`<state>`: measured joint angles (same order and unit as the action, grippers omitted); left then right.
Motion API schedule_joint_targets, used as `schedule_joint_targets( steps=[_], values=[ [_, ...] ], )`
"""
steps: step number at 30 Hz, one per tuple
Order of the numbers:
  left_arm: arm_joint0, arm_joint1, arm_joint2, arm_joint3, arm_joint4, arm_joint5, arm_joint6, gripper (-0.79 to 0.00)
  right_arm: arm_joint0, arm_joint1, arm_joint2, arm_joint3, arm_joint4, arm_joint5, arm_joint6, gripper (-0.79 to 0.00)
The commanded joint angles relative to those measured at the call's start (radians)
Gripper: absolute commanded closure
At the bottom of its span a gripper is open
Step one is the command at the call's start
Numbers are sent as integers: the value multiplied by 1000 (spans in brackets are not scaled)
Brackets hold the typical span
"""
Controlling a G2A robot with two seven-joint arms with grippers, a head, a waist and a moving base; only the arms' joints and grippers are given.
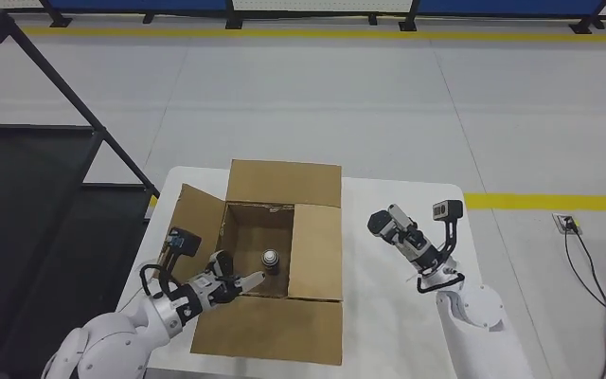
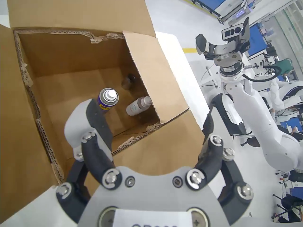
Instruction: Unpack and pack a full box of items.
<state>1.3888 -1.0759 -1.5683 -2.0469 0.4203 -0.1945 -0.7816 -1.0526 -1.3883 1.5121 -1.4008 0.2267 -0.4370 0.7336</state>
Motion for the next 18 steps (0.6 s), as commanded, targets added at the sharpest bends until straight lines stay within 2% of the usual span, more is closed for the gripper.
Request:
schedule_joint_targets(
  steps=[1,5,7,11,18],
  values=[
    [0,0,0,0,0,0,0,-785,0,0,0,0,0,0,0,-785],
    [2,0,4,6,-6,3,-2,-785,-1,0,3,-1,0,-1,-8,-785],
    [-18,-2,34,35,-44,22,-26,-785,-13,3,13,-14,17,-20,-21,-785],
    [-134,-8,127,141,-115,59,-102,-785,-47,19,63,-50,53,-92,65,-785],
    [-363,-40,334,379,-217,109,-154,-785,-130,45,159,-105,102,-175,148,-785]
  ],
)
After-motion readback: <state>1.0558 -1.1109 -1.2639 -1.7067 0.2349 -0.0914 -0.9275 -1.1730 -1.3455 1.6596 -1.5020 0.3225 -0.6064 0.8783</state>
